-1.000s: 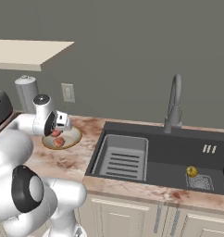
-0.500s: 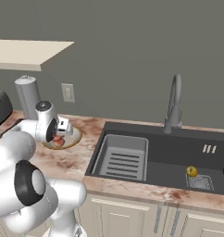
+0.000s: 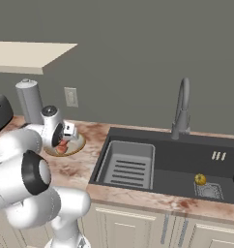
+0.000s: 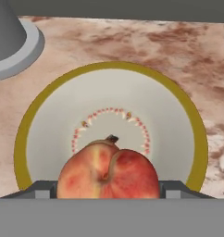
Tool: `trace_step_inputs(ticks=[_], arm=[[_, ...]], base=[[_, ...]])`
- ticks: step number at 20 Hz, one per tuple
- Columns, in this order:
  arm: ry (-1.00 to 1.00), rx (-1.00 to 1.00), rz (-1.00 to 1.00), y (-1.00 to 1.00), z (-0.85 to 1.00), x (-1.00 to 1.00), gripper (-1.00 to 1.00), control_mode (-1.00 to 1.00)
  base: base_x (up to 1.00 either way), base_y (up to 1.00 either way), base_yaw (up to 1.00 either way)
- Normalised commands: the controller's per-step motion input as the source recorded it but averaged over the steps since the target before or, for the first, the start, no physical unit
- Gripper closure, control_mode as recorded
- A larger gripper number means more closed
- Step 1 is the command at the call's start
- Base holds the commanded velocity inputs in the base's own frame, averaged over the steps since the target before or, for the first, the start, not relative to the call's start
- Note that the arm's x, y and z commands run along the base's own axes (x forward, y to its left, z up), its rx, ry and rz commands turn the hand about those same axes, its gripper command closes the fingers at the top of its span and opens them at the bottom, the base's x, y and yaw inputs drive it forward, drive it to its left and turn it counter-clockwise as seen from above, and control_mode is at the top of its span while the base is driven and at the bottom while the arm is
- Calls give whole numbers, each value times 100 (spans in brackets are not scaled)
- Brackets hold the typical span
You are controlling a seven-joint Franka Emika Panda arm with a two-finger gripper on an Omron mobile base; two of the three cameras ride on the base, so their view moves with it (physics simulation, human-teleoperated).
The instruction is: Pick the peachs from the cabinet and place them in one bowl. Pick the squash from the sink and place it in the other bowl.
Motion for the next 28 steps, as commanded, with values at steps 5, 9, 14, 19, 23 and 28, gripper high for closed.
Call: trace_step_inputs(ticks=[5, 9, 14, 19, 23, 28], arm=[[0, -1, 0, 0, -1, 29, 100, -100], [0, -1, 0, 1, -18, 2, 100, -100], [0, 0, 0, 1, -34, 0, 100, -100], [0, 0, 0, 0, -3, 0, 100, -100], [0, 0, 0, 0, 0, 0, 100, -100], [0, 0, 0, 0, 0, 0, 100, -100]], base=[[0, 0, 0], [0, 0, 0], [0, 0, 0], [0, 0, 0], [0, 0, 0], [0, 0, 0]])
